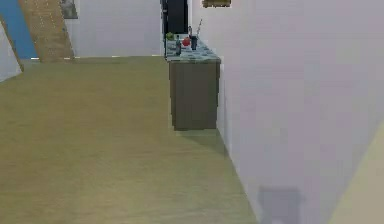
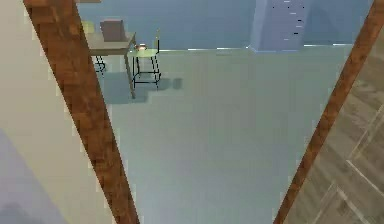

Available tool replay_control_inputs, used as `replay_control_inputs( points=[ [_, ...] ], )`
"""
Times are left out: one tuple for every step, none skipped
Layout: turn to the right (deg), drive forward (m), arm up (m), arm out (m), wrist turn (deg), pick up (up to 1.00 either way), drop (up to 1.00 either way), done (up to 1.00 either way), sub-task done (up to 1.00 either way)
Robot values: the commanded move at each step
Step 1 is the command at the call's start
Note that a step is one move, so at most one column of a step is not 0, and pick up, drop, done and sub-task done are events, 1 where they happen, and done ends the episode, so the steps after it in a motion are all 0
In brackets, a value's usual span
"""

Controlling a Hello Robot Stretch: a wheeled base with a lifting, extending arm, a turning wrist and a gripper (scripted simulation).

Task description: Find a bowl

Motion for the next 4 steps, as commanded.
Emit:
replay_control_inputs(
  points=[
    [45.0,0.0,0.0,0.0,0.0,0.0,0.0,0.0,0.0],
    [45.0,0.0,0.0,0.0,0.0,0.0,0.0,0.0,0.0],
    [12.0,0.0,0.0,0.0,0.0,0.0,0.0,0.0,0.0],
    [0.0,0.45,0.0,0.0,0.0,0.0,0.0,0.0,0.0]
  ],
)
